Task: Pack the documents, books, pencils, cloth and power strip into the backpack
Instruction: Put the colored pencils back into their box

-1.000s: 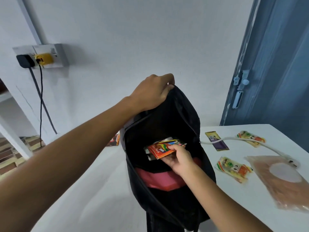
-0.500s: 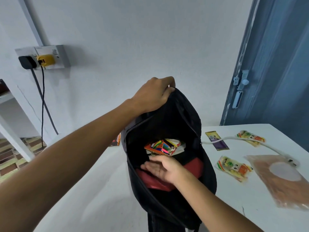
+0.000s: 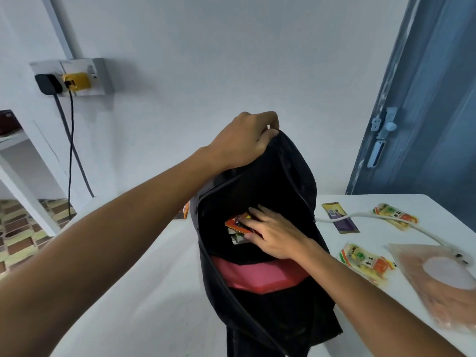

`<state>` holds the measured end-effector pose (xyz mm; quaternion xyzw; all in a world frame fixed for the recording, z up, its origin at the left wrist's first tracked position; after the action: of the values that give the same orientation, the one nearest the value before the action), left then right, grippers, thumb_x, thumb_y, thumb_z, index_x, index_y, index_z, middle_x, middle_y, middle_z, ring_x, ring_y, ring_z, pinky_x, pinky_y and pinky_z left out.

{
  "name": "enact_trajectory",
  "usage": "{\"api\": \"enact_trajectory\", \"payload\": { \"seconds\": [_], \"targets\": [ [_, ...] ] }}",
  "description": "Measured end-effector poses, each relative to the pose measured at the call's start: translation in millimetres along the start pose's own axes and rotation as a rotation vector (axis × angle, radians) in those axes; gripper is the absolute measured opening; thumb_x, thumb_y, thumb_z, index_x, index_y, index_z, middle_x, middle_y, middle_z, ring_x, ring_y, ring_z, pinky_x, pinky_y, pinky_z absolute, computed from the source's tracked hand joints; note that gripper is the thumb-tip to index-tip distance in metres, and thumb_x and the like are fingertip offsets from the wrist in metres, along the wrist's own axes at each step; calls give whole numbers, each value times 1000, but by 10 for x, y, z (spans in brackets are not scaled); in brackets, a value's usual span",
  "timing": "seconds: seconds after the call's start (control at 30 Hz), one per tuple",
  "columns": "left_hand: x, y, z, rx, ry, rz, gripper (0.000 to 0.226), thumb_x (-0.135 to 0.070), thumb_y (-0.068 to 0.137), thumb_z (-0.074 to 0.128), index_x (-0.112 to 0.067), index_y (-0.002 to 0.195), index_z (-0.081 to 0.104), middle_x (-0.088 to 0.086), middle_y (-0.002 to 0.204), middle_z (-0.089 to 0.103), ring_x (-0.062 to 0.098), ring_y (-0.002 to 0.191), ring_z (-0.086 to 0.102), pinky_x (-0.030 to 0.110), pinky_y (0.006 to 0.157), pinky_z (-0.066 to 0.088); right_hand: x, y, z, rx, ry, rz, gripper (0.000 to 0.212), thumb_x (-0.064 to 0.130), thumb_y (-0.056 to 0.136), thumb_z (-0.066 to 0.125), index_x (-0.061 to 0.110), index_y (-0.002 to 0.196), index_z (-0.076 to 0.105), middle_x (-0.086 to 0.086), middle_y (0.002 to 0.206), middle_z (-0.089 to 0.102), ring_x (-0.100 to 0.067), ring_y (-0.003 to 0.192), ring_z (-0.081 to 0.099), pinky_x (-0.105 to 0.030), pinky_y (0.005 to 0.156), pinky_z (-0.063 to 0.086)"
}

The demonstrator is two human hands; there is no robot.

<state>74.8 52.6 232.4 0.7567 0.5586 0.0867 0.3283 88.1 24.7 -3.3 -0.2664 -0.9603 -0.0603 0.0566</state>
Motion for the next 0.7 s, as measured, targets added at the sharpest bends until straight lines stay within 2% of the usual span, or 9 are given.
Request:
{"api": "enact_trajectory", "payload": {
  "seconds": [0.1, 0.17, 0.27, 0.4, 0.57, 0.63, 0.7],
  "targets": [
    [7, -9, -24, -4, -3, 3, 15, -17, 96, 47, -9, 92, 60, 12, 63, 61, 25, 58, 52, 31, 59, 42, -18, 38, 153, 107, -54, 37, 50, 46, 101, 26, 34, 150, 22, -8, 160, 15, -31, 145, 14, -49, 116, 19],
    [24, -13, -21, 1, -14, -4, 16, -18, 96, 48, -9, 91, 60, 14, 63, 60, 24, 56, 50, 29, 57, 40, -5, 65, 124, 74, -99, 66, 48, 42, 101, 26, 34, 149, 25, -9, 157, 24, -34, 139, 26, -49, 109, 28],
    [29, 2, -18, 9, -21, -12, 16, -19, 95, 48, -10, 91, 61, 15, 64, 61, 27, 58, 52, 32, 59, 41, 38, 134, 86, 25, -169, 130, 48, 43, 99, 28, 30, 145, 34, -11, 141, 42, -35, 121, 40, -47, 96, 38],
    [36, 36, -50, 13, -25, -17, 16, -19, 96, 48, -10, 91, 61, 15, 61, 59, 25, 56, 49, 26, 56, 38, 54, 277, 98, 46, -193, 251, 48, 48, 98, 27, 25, 136, 45, -15, 133, 45, -38, 118, 39, -48, 96, 33],
    [10, 79, -88, 13, -32, -6, 16, -17, 95, 49, -8, 91, 61, 15, 60, 58, 24, 55, 47, 23, 55, 36, -24, 458, 229, 77, -77, 391, 49, 49, 97, 24, 23, 129, 51, -14, 132, 37, -37, 123, 31, -61, 106, 15],
    [-5, 97, -99, 11, -34, 5, 16, -17, 95, 49, -7, 91, 61, 16, 61, 58, 25, 55, 47, 26, 56, 37, -50, 522, 253, 106, -25, 415, 47, 47, 96, 27, 21, 129, 50, -13, 132, 35, -37, 122, 32, -58, 105, 21],
    [-30, 107, -114, 9, -33, 21, 16, -16, 95, 49, -7, 91, 61, 16, 61, 59, 24, 55, 46, 26, 56, 37, -63, 597, 295, 160, -31, 408, 47, 47, 91, 40, 21, 129, 49, -14, 132, 33, -37, 121, 33, -53, 101, 29]
  ]
}}
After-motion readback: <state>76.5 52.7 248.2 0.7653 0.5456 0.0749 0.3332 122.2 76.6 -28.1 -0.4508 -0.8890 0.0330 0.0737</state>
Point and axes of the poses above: each hand's wrist, its own y-axis towards the middle knuckle, its own z-axis out of the palm, x = y × z, the point moved 10 cm from there along y, towards the middle knuckle
